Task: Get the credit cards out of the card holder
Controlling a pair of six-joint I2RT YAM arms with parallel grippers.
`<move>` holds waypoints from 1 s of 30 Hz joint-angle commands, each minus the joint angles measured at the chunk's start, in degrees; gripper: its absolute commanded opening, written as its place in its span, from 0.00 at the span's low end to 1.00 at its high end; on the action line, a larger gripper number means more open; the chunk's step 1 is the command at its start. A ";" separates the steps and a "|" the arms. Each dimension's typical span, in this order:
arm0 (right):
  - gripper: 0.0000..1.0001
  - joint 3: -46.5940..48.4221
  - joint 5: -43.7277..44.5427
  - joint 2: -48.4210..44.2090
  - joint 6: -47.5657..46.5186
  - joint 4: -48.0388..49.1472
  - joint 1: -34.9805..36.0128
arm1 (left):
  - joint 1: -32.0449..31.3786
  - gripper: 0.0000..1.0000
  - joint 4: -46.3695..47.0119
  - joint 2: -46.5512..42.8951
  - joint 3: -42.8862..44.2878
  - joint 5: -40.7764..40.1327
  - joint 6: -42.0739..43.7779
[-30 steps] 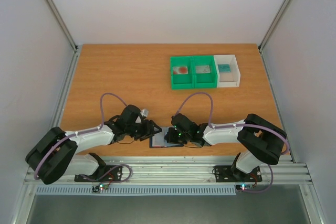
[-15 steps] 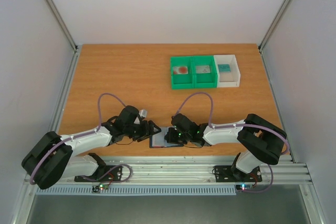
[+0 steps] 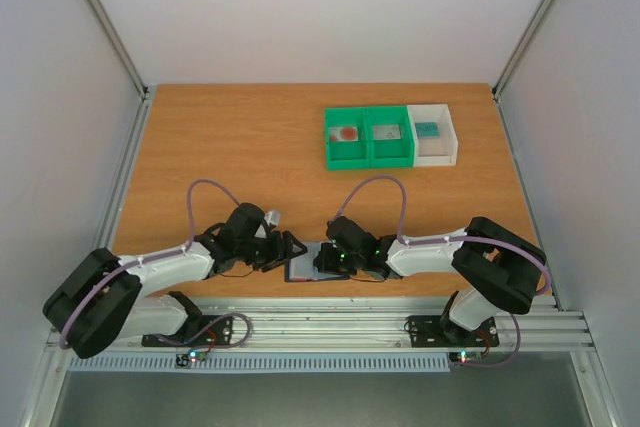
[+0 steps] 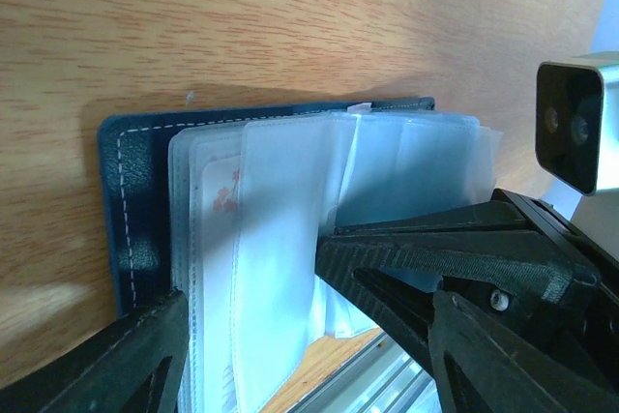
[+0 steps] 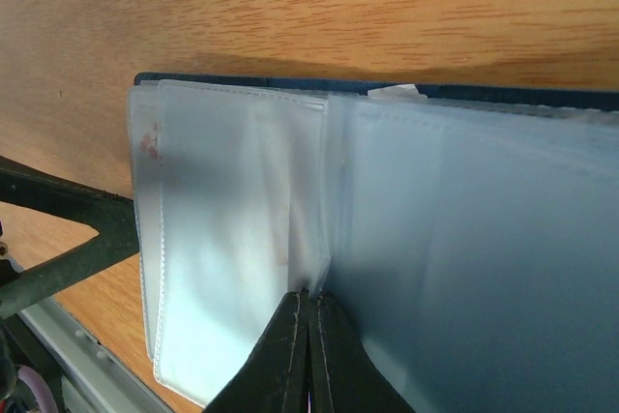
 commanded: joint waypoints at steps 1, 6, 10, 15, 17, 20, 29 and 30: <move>0.02 -1.59 3.02 1.18 0.77 -3.22 0.26 | -0.25 0.68 6.03 0.82 -0.96 1.78 -1.18; 0.02 -1.69 2.80 0.81 1.00 -3.14 0.26 | -0.26 0.68 6.10 1.27 -1.11 1.50 -1.31; 0.02 -1.89 2.93 0.42 1.09 -3.14 0.21 | -0.24 0.67 7.72 1.09 -1.48 2.38 -2.13; 0.02 -2.13 2.58 0.82 1.23 -2.16 0.21 | -0.33 0.64 8.41 -0.96 -1.62 3.25 -3.57; 0.03 -2.28 1.80 0.77 1.29 -1.31 0.24 | -0.39 0.64 8.42 -2.33 -1.95 3.17 -4.47; 0.06 -2.57 1.48 0.07 1.30 -0.54 0.29 | -0.43 0.64 7.36 -4.05 -2.06 2.83 -5.22; 0.16 -3.22 1.05 -2.92 -1.03 1.83 0.22 | -1.00 0.38 6.47 -1.72 -0.08 3.13 -3.68; 0.17 -3.42 1.20 -3.47 -1.21 1.79 0.26 | -1.23 0.36 6.75 -1.29 0.22 3.25 -3.73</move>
